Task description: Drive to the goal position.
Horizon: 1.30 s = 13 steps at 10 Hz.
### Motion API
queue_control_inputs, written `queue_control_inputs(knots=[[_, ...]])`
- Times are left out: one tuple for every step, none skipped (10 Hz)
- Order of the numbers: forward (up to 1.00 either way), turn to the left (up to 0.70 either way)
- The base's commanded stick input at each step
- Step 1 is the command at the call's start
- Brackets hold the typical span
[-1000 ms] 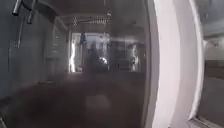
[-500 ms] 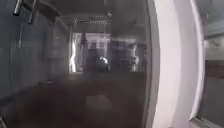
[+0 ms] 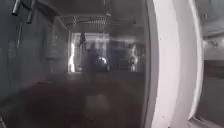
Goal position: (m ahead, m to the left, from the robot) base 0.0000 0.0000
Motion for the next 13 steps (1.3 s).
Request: queue_control_inputs(knots=[[0.14, 0.0], [0.45, 0.0], [0.45, 0.0], [0.45, 0.0], [0.45, 0.0], [0.45, 0.0], [0.45, 0.0], [0.45, 0.0], [0.45, 0.0], [0.38, 0.0], [0.13, 0.0], [0.0, 0.14], [0.0, 0.42]])
